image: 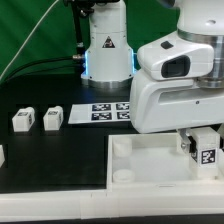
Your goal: Assemble one leg
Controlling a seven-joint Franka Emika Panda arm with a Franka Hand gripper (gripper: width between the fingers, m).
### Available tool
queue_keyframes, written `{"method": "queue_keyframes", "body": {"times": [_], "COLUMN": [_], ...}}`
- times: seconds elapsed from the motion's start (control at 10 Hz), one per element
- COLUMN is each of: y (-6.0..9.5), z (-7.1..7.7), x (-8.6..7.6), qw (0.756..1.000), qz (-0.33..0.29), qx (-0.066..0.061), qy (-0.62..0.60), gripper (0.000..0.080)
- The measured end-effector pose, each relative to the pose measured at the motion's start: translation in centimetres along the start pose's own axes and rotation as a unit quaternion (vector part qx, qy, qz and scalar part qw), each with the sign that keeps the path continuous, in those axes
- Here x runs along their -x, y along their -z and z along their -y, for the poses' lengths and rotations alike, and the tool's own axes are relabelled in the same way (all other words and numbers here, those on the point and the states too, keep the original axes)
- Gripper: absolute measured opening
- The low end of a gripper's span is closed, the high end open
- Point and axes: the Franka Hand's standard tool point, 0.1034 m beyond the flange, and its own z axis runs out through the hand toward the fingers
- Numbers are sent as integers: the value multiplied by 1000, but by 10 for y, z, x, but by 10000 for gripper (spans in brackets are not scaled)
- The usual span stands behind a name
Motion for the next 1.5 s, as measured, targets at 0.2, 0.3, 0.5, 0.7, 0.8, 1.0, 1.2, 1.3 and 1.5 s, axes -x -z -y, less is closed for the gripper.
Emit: {"method": "queue_keyframes", "body": {"times": [0.2, 0.3, 0.5, 0.7, 0.8, 1.0, 1.2, 1.3, 1.5], "y": [0, 0, 0, 0, 1, 2, 2, 2, 1], "z": [0, 0, -1, -2, -7, -17, -28, -31, -43], "x": [0, 0, 0, 1, 2, 5, 11, 13, 25], "qw": [1000, 999, 984, 957, 940, 908, 864, 852, 789], "qz": [0, 0, 0, 1, 1, 4, 9, 9, 20], "qx": [0, -1, -9, -6, 1, 14, 30, 36, 63], "qy": [-18, -33, -178, -289, -341, -419, -503, -522, -611], "gripper": [289, 289, 289, 290, 291, 301, 305, 307, 309]}}
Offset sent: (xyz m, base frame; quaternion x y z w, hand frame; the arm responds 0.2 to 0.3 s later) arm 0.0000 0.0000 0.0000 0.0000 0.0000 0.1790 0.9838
